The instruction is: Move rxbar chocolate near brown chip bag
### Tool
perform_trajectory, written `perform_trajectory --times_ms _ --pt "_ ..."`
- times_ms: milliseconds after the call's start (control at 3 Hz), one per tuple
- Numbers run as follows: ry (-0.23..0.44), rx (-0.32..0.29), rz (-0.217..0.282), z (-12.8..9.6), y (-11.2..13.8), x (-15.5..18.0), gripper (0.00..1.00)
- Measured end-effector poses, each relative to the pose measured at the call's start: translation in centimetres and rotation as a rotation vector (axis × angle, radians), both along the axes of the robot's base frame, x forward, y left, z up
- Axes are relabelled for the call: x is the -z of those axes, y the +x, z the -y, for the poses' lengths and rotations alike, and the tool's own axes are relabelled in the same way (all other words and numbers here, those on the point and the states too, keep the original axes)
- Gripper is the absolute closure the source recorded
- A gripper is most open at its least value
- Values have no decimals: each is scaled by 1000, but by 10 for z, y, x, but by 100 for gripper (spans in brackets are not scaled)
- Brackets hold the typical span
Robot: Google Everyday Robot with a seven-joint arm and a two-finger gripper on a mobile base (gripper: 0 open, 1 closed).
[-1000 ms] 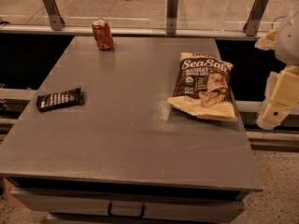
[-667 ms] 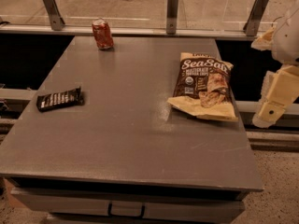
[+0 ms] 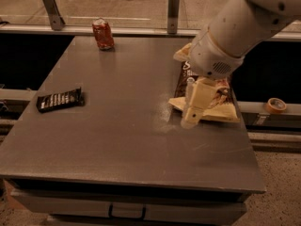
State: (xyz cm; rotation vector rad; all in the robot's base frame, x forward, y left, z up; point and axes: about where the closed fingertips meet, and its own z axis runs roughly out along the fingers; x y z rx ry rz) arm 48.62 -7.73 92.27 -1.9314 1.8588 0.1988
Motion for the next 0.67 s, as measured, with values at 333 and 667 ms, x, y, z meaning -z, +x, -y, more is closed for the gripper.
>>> perform_trajectory --times_ms 333,667 --pt "120 -184 23 -88 -2 -5 0" --pt "127 -196 24 -94 -5 -7 0"
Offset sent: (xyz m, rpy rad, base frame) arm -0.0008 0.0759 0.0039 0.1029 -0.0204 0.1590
